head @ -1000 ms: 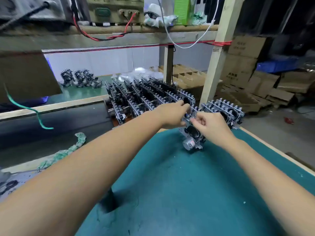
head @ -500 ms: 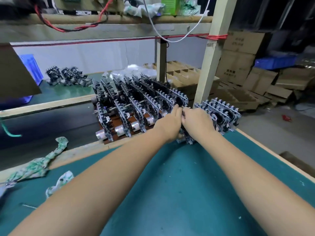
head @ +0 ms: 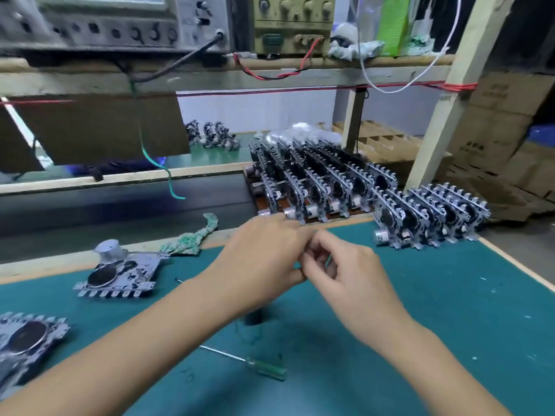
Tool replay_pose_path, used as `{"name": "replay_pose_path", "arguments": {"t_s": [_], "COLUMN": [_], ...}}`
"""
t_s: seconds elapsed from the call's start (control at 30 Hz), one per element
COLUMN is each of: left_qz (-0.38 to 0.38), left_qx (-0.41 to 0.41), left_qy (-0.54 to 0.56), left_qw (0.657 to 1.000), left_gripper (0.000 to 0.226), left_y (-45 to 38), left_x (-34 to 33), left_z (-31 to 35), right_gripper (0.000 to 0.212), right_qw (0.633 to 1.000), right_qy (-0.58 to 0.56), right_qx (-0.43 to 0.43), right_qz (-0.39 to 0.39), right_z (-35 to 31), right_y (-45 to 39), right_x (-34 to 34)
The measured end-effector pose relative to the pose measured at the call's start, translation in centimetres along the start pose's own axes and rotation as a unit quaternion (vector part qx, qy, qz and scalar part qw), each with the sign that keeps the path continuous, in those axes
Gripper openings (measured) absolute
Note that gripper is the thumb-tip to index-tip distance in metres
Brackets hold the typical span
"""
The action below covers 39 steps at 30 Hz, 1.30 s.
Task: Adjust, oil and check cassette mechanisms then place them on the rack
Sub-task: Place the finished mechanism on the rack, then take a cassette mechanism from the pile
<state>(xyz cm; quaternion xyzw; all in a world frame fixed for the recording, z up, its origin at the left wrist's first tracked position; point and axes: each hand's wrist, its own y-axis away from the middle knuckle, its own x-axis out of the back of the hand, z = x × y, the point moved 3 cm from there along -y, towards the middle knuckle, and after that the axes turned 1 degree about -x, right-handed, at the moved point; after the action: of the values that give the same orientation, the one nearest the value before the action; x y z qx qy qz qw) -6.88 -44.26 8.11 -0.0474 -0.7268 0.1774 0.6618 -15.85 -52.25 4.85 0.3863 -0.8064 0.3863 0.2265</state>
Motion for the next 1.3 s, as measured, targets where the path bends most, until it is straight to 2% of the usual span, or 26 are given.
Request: {"name": "replay_pose_path", "arguments": {"t_s": [0.07, 0.17, 0.3, 0.33, 0.47, 0.6, 0.7, 0.8, 0.93, 1.03, 1.17, 1.3], "left_qz": [0.036, 0.047, 0.071, 0.083, 0.128, 0.103, 0.086, 0.106, 0.122, 0.099, 0.086, 0.104], "left_qx": [0.021, 0.123, 0.240, 0.264, 0.356, 0.439, 0.443, 0.448, 0.437, 0.393, 0.328, 0.266], "left_qy": [-0.013, -0.004, 0.019, 0.014, 0.030, 0.148, 0.161, 0.155, 0.181, 0.240, 0.306, 0.309], "left_qw": [0.999, 0.991, 0.968, 0.961, 0.925, 0.880, 0.878, 0.874, 0.873, 0.882, 0.890, 0.907], "left_gripper": [0.017, 0.032, 0.033, 0.037, 0.046, 0.040, 0.020, 0.016, 0.010, 0.021, 0.017, 0.028], "left_y": [5.5, 13.7, 22.6, 24.2, 29.2, 32.2, 32.6, 32.3, 31.4, 29.9, 27.2, 24.0], "left_x": [0.9, 0.2, -1.1, -1.0, -0.7, -1.6, -2.2, -2.3, -1.8, -1.3, -2.0, -3.3], "left_z": [-1.1, -4.0, -8.8, -10.2, -15.5, -18.3, -18.5, -18.2, -16.3, -13.8, -10.1, -7.5], "right_gripper": [0.016, 0.016, 0.010, 0.013, 0.048, 0.045, 0.038, 0.036, 0.033, 0.034, 0.038, 0.038], "right_qw": [0.999, 0.993, 0.979, 0.976, 0.960, 0.960, 0.962, 0.969, 0.969, 0.962, 0.963, 0.973], "right_qy": [-0.033, -0.054, -0.027, -0.022, -0.017, -0.057, -0.064, -0.049, -0.088, -0.103, -0.099, -0.065], "right_qx": [0.024, 0.050, 0.056, 0.050, 0.025, 0.020, 0.051, 0.061, 0.061, 0.070, 0.054, 0.043], "right_qz": [-0.027, -0.092, -0.194, -0.212, -0.280, -0.273, -0.260, -0.234, -0.223, -0.242, -0.243, -0.216], "right_z": [-3.1, -6.8, -10.3, -11.1, -13.7, -16.0, -17.6, -18.5, -17.6, -15.5, -12.0, -8.6], "right_y": [1.7, 3.1, 2.5, 2.1, 0.9, 0.7, 0.7, 0.7, 1.5, 2.7, 4.2, 4.8], "right_x": [-3.1, -8.7, -17.0, -18.9, -25.3, -28.3, -29.2, -29.3, -27.1, -23.9, -19.4, -15.7]}}
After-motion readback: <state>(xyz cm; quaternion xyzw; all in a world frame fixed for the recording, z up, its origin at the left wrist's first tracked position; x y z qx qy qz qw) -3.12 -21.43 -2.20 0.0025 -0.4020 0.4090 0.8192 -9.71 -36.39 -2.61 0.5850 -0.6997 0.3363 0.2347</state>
